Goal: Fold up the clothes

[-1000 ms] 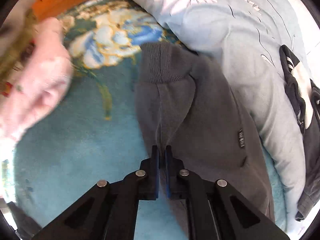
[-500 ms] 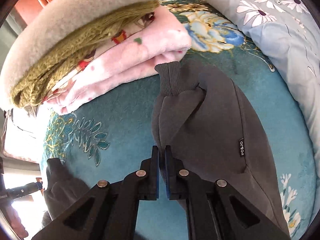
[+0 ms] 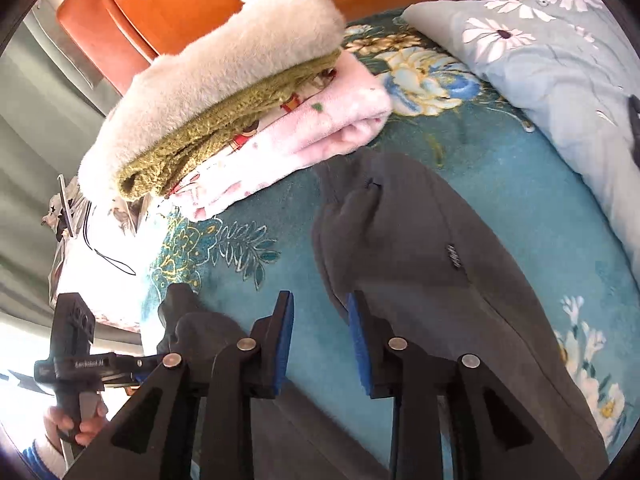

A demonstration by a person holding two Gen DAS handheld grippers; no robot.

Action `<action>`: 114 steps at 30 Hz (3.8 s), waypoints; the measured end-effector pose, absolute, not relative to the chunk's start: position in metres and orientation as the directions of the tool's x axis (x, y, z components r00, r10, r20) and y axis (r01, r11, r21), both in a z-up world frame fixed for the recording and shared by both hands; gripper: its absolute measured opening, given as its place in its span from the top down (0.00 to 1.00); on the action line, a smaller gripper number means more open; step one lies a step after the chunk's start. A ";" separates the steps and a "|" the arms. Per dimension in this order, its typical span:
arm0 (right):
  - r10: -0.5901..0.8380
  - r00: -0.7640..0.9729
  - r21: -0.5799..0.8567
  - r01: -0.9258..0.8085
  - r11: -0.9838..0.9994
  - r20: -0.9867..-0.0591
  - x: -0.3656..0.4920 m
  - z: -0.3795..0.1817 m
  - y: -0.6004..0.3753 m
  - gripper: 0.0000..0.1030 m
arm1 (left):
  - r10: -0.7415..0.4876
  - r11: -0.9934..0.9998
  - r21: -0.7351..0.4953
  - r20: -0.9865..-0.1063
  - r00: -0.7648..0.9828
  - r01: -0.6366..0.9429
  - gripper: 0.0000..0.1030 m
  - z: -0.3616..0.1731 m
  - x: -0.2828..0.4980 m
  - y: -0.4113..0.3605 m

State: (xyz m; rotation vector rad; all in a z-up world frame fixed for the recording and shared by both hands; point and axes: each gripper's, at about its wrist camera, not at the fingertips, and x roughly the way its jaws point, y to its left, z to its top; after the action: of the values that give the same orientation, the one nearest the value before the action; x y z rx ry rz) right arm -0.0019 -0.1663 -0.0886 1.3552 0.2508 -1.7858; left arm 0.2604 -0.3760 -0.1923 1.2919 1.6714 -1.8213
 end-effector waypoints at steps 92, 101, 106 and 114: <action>-0.599 -0.432 0.734 -0.478 -0.483 -0.675 0.183 -0.130 0.339 0.91 | 0.216 -0.396 -0.542 -0.840 -0.498 0.742 0.92 -0.120 0.237 -0.351; -0.570 -0.575 0.809 -0.392 -0.438 -0.587 0.120 -0.086 0.359 0.91 | 0.259 -0.560 -0.543 -0.832 -0.491 0.626 0.93 -0.075 0.083 -0.352; -0.558 -0.589 0.809 -0.367 -0.459 -0.584 0.075 -0.073 0.366 0.91 | 0.257 -0.612 -0.477 -0.874 -0.412 0.631 0.93 -0.063 0.005 -0.341; -0.500 -0.570 0.754 -0.423 -0.502 -0.652 0.027 -0.082 0.367 0.91 | 0.306 -0.635 -0.461 -0.887 -0.347 0.619 0.75 -0.086 -0.072 -0.335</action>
State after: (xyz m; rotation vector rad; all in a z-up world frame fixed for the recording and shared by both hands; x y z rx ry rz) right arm 0.0266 0.3666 -0.0816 1.4307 -1.5403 -2.2639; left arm -0.0718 -0.3351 -0.0863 1.6476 1.2118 -2.0846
